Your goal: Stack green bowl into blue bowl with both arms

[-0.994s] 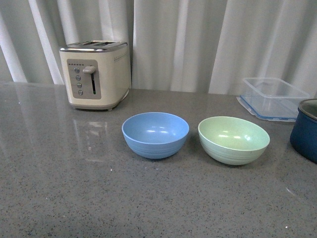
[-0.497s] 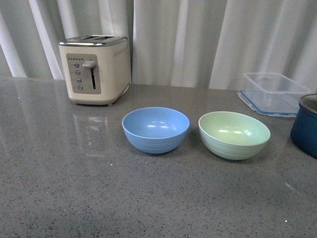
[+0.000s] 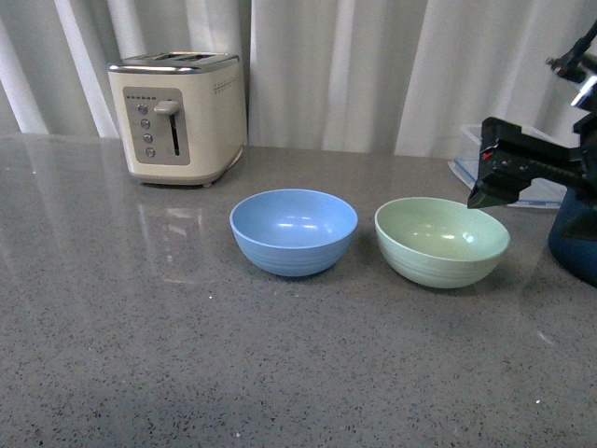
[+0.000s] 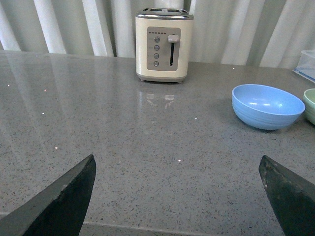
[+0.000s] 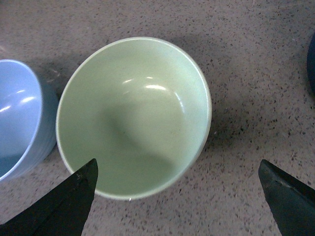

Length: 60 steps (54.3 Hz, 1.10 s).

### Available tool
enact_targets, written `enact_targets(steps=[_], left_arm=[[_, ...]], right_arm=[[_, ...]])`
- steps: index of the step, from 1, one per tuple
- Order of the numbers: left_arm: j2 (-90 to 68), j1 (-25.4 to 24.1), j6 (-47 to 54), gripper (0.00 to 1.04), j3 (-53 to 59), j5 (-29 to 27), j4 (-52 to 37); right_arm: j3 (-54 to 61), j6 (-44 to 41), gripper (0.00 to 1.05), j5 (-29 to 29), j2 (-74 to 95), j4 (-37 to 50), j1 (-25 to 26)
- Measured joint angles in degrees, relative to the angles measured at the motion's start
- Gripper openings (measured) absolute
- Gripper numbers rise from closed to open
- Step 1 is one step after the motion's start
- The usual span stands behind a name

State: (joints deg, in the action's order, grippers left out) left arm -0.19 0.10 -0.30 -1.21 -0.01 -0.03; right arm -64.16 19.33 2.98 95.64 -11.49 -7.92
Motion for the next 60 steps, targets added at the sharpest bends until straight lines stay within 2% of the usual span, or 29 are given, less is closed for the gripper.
enact_targets(steps=[9, 22, 25, 42, 47, 50, 60], left_arm=[[0.0, 0.0, 0.0, 0.98, 0.0, 0.0, 0.0], [0.0, 0.0, 0.0, 0.98, 0.0, 0.0, 0.0], [0.0, 0.0, 0.0, 0.98, 0.0, 0.0, 0.0], [0.0, 0.0, 0.0, 0.98, 0.0, 0.0, 0.0], [0.0, 0.0, 0.0, 0.98, 0.0, 0.0, 0.0], [0.0, 0.0, 0.0, 0.98, 0.0, 0.0, 0.0], [0.0, 0.0, 0.0, 0.98, 0.0, 0.0, 0.0]], right_arm=[[-5.5, -0.6, 0.95, -4.0, 8.5, -0.1, 0.8], [-8.9, -0.9, 0.94, -6.0, 13.2, -1.1, 2.2], [-9.3, -0.9, 0.88, -6.5, 13.7, -1.1, 2.3], [-11.6, -0.8, 0.21, -6.5, 15.0, -2.8, 2.3], [-11.6, -0.7, 0.05, -6.5, 15.3, -3.0, 2.2], [-11.8, -0.5, 0.01, -6.3, 15.3, -3.0, 2.2], [-12.0, -0.6, 0.01, -6.2, 14.5, -3.6, 2.1]])
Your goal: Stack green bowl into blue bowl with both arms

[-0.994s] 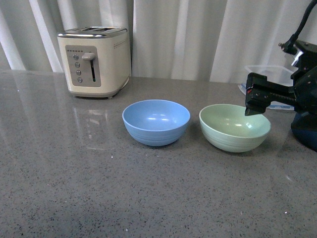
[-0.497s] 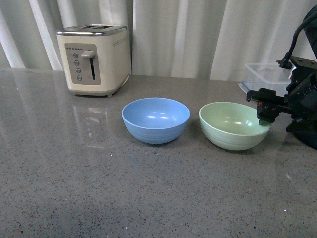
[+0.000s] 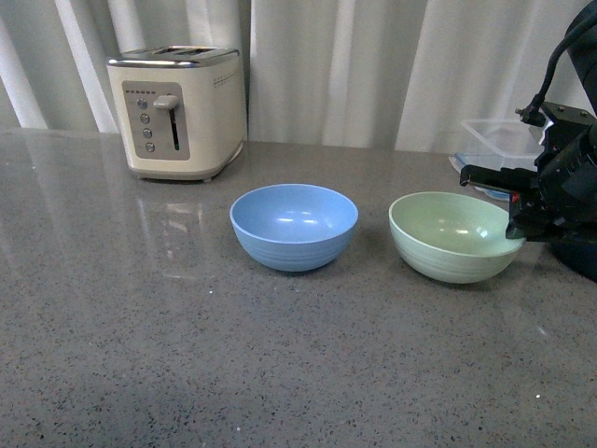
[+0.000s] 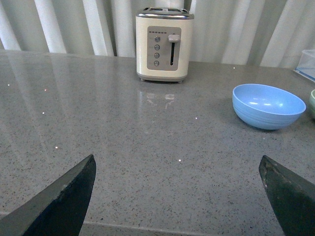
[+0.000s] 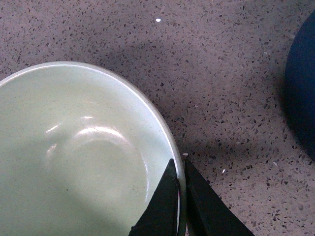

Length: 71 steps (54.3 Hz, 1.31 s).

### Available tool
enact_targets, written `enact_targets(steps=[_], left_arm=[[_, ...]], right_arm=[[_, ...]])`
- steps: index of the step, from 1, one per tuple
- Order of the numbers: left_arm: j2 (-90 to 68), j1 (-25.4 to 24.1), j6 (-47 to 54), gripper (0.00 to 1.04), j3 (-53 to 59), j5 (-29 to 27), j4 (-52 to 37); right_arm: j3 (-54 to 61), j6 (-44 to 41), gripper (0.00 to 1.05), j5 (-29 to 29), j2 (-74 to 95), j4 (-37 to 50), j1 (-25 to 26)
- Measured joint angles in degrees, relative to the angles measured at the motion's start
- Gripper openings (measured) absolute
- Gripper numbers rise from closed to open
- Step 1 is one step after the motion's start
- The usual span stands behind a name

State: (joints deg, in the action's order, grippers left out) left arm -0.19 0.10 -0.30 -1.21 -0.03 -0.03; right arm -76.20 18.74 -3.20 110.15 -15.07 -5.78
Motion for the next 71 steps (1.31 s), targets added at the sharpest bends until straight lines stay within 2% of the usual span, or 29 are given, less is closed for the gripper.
enact_targets(steps=[8, 17, 27, 38, 59, 65, 71], left_arm=[[0.0, 0.0, 0.0, 0.98, 0.0, 0.0, 0.0], [0.0, 0.0, 0.0, 0.98, 0.0, 0.0, 0.0], [0.0, 0.0, 0.0, 0.98, 0.0, 0.0, 0.0], [0.0, 0.0, 0.0, 0.98, 0.0, 0.0, 0.0], [0.0, 0.0, 0.0, 0.98, 0.0, 0.0, 0.0], [0.0, 0.0, 0.0, 0.98, 0.0, 0.0, 0.0], [0.0, 0.0, 0.0, 0.98, 0.0, 0.0, 0.0]], right_arm=[[-0.6, -0.1, 0.01, 1.2, -2.4, -1.1, -0.9], [-6.3, -0.1, 0.01, 2.0, -6.3, -2.8, -4.8], [-13.7, -0.5, 0.01, 1.8, -6.0, -4.4, -14.0], [-17.4, -1.0, 0.01, 0.0, -1.3, -5.0, -19.1], [-17.7, -2.0, 0.01, -3.4, 6.9, -4.4, -18.0], [-17.7, -2.0, 0.17, -3.5, 6.8, -3.4, -17.6], [-15.0, -2.0, 0.4, -1.5, 4.1, 1.3, -17.2]])
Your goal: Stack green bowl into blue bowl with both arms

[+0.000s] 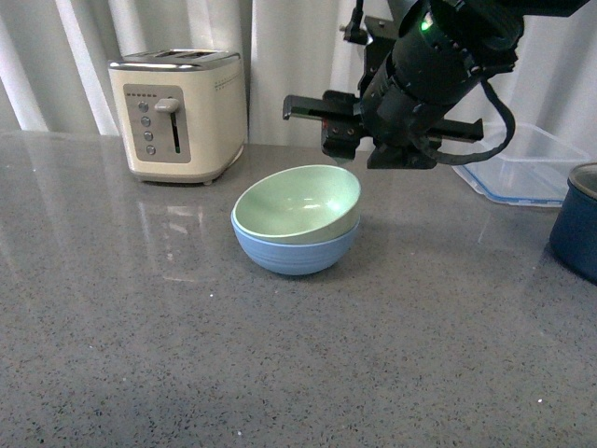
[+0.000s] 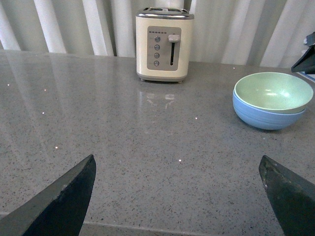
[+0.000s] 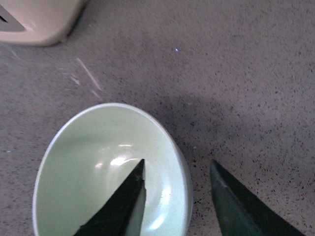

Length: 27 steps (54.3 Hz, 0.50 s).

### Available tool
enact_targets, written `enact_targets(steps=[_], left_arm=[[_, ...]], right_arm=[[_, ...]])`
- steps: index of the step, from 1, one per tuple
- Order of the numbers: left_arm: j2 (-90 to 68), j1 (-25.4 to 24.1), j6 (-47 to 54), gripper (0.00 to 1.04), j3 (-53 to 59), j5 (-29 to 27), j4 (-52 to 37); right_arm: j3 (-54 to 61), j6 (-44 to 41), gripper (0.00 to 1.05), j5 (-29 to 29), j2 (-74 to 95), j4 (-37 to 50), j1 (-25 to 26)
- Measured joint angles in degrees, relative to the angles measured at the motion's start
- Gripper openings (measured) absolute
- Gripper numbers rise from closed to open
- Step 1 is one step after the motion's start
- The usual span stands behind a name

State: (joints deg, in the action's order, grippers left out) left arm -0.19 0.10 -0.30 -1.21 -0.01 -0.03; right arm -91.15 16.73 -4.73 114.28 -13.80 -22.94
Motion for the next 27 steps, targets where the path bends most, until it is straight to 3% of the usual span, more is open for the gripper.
enact_targets(steps=[7, 9, 15, 19, 27], left_arm=[[0.0, 0.0, 0.0, 0.98, 0.0, 0.0, 0.0], [0.0, 0.0, 0.0, 0.98, 0.0, 0.0, 0.0], [0.0, 0.0, 0.0, 0.98, 0.0, 0.0, 0.0], [0.0, 0.0, 0.0, 0.98, 0.0, 0.0, 0.0], [0.0, 0.0, 0.0, 0.98, 0.0, 0.0, 0.0]], right_arm=[[7.5, 0.1, 0.61, 3.1, -8.0, 8.3, 0.6], [10.1, -0.4, 0.63, 1.6, -10.7, 11.8, 0.6], [23.3, -9.2, 0.47, -12.7, -20.1, 35.4, 1.4], [32.3, -12.6, 0.34, -13.7, -25.4, 46.4, 3.3], [47.0, -15.4, 0.11, -11.3, -31.1, 54.7, 7.0]])
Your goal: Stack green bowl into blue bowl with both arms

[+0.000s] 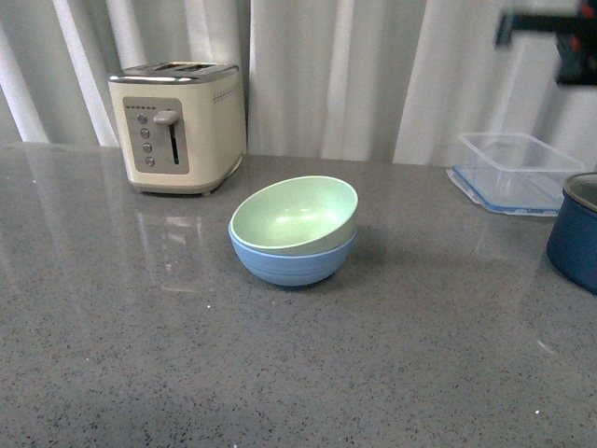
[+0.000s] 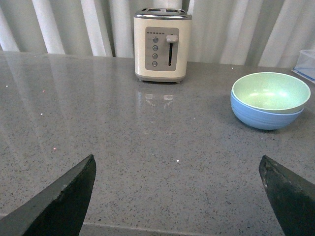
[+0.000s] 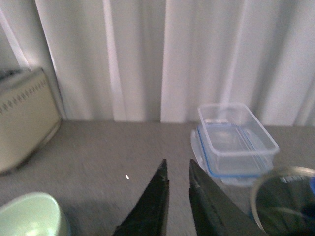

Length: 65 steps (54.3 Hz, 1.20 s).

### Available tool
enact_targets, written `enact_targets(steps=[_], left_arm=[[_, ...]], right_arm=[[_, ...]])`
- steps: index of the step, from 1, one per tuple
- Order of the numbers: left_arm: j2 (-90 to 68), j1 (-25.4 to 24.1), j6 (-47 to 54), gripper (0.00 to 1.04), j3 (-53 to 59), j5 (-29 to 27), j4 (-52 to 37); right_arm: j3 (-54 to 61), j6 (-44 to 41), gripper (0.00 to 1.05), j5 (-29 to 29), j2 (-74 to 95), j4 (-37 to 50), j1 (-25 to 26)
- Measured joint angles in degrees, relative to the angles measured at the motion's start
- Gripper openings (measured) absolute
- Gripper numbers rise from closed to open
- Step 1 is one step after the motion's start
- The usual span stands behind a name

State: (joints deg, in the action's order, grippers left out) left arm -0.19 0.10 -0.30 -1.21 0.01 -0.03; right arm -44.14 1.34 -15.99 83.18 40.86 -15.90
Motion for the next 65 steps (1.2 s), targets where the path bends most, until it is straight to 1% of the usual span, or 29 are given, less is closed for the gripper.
enact_targets(steps=[4, 14, 23, 33, 42, 45, 47, 50, 61, 65], left_arm=[[0.0, 0.0, 0.0, 0.98, 0.0, 0.0, 0.0], [0.0, 0.0, 0.0, 0.98, 0.0, 0.0, 0.0], [0.0, 0.0, 0.0, 0.98, 0.0, 0.0, 0.0], [0.0, 0.0, 0.0, 0.98, 0.0, 0.0, 0.0], [0.0, 0.0, 0.0, 0.98, 0.0, 0.0, 0.0], [0.0, 0.0, 0.0, 0.98, 0.0, 0.0, 0.0], [0.0, 0.0, 0.0, 0.98, 0.0, 0.0, 0.0], [0.0, 0.0, 0.0, 0.98, 0.0, 0.0, 0.0], [0.0, 0.0, 0.0, 0.98, 0.0, 0.0, 0.0], [0.0, 0.0, 0.0, 0.98, 0.0, 0.0, 0.0]], right_arm=[[6.5, -0.8, 0.0, 1.6, -2.3, 1.9, 1.6], [17.0, -1.1, 0.01, 5.1, -9.9, 5.4, 4.4], [26.2, -1.2, 0.01, 7.7, -17.0, 6.6, 7.7], [31.3, -1.2, 0.01, 9.8, -22.6, 6.3, 9.5], [35.6, -1.2, 0.01, 11.3, -28.9, 4.2, 11.2], [36.8, -1.2, 0.01, 14.9, -31.3, 3.0, 13.5], [37.6, -1.2, 0.01, 15.6, -33.1, 2.0, 14.8], [38.7, -1.2, 0.01, 15.6, -35.5, 0.6, 15.6], [40.7, -1.2, 0.01, 15.8, -41.9, -3.7, 15.8], [42.5, -1.2, 0.01, 15.8, -42.3, -1.4, 15.8]])
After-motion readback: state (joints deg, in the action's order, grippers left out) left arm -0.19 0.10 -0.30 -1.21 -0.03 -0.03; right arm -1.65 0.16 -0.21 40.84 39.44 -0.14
